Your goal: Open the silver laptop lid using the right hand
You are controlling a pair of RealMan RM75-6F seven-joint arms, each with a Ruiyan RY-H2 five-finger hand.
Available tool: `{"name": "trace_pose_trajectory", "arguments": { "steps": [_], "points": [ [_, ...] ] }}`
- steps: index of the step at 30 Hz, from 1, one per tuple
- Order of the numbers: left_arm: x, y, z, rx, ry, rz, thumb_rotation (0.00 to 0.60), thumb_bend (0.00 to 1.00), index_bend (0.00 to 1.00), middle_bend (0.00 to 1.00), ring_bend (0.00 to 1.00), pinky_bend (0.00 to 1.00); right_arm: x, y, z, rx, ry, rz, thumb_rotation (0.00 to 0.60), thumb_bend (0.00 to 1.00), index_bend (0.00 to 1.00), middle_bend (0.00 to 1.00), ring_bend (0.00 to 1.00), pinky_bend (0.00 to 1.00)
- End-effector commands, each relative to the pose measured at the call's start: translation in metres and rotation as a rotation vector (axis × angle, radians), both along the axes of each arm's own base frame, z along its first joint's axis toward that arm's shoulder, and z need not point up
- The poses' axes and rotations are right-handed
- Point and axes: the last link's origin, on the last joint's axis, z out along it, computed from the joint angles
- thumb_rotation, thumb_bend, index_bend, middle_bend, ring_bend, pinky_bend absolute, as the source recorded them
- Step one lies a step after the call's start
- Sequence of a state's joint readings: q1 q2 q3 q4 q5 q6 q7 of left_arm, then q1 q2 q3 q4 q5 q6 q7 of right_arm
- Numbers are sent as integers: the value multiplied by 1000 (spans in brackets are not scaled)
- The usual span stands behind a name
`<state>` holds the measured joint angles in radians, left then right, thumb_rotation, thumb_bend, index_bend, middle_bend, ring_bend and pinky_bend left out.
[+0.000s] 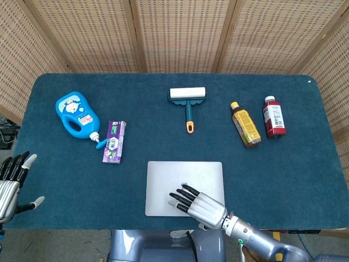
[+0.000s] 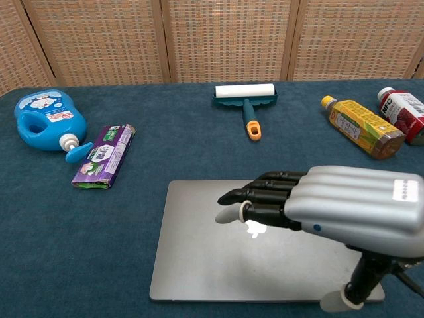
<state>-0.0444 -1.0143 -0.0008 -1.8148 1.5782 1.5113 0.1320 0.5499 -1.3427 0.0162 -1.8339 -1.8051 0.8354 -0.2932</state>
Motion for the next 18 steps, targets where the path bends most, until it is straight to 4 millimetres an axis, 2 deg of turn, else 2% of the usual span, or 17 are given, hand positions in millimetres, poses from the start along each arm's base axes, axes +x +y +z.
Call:
{"name": "trace_pose_trajectory", "arguments": {
  "steps": [1,9,18],
  "points": [
    [0,-1,2,2,-5,-3,600,0,0,0,0,0,4,-4,-21,-21,50,25,600,0,0,0,0,0],
    [-1,-2,5,6,-19,-4,600,0,0,0,0,0,11,0,-55,-11,91,30,600,0,0,0,0,0],
    [-2,-2,10,10,-32,-2,600,0,0,0,0,0,23,-5,-73,-32,94,11,600,0,0,0,0,0]
  ]
}}
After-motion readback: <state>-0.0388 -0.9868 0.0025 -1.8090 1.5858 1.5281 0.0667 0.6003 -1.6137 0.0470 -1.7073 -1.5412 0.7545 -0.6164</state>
